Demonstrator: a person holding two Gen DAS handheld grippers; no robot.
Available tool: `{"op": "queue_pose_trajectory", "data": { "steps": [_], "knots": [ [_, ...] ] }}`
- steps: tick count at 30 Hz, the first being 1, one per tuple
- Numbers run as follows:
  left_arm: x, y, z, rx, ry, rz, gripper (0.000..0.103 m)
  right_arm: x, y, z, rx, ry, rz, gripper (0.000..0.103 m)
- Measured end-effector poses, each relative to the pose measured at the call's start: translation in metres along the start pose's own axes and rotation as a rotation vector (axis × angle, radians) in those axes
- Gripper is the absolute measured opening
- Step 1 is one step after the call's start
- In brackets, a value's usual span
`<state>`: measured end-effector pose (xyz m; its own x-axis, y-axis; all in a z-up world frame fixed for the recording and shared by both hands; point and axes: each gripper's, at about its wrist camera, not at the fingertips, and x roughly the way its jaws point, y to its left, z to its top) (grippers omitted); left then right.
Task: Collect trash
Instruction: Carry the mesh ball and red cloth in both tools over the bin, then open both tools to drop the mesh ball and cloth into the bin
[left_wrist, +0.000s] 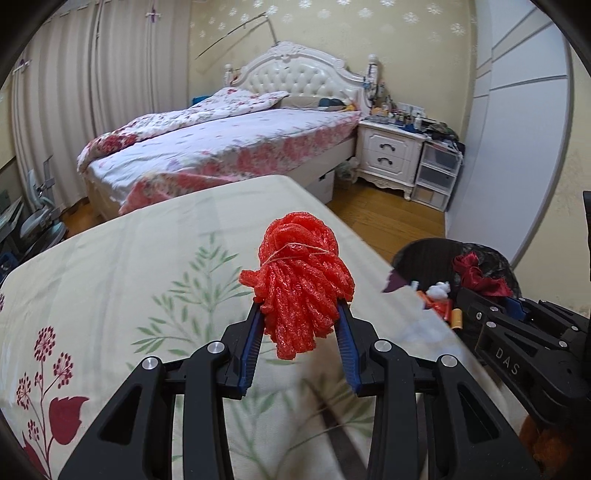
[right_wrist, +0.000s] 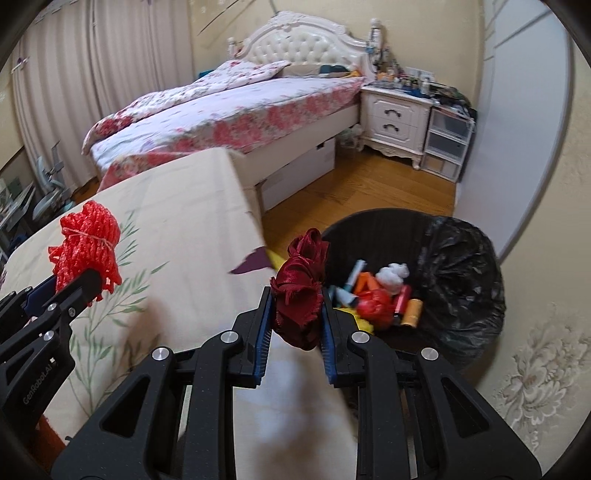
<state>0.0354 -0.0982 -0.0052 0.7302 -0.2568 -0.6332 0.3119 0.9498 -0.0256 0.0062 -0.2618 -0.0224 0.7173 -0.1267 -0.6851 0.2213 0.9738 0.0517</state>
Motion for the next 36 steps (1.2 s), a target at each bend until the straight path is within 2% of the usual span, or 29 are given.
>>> {"op": "queue_pose_trajectory", "data": {
  "steps": [9,16,29,34,36],
  "knots": [
    [0.021,-0.054,0.015,0.083,-0.032,-0.089,0.038,-0.001,-0.059,0.005,0.099,-0.047,-0.126,0.023],
    [0.044,-0.086,0.022,0.147,-0.026,-0.123,0.039,0.009,-0.092,0.009,0.162,-0.060,-0.166,0.023],
    [0.086,-0.120,0.035,0.203,0.011,-0.143,0.039,0.038,-0.117,0.018,0.219,-0.046,-0.242,0.024],
    [0.095,-0.125,0.038,0.207,0.023,-0.147,0.047,0.045,-0.121,0.020,0.224,-0.038,-0.264,0.026],
    [0.098,-0.125,0.040,0.199,0.028,-0.148,0.059,0.047,-0.122,0.020,0.224,-0.037,-0.273,0.036]
  ]
}}
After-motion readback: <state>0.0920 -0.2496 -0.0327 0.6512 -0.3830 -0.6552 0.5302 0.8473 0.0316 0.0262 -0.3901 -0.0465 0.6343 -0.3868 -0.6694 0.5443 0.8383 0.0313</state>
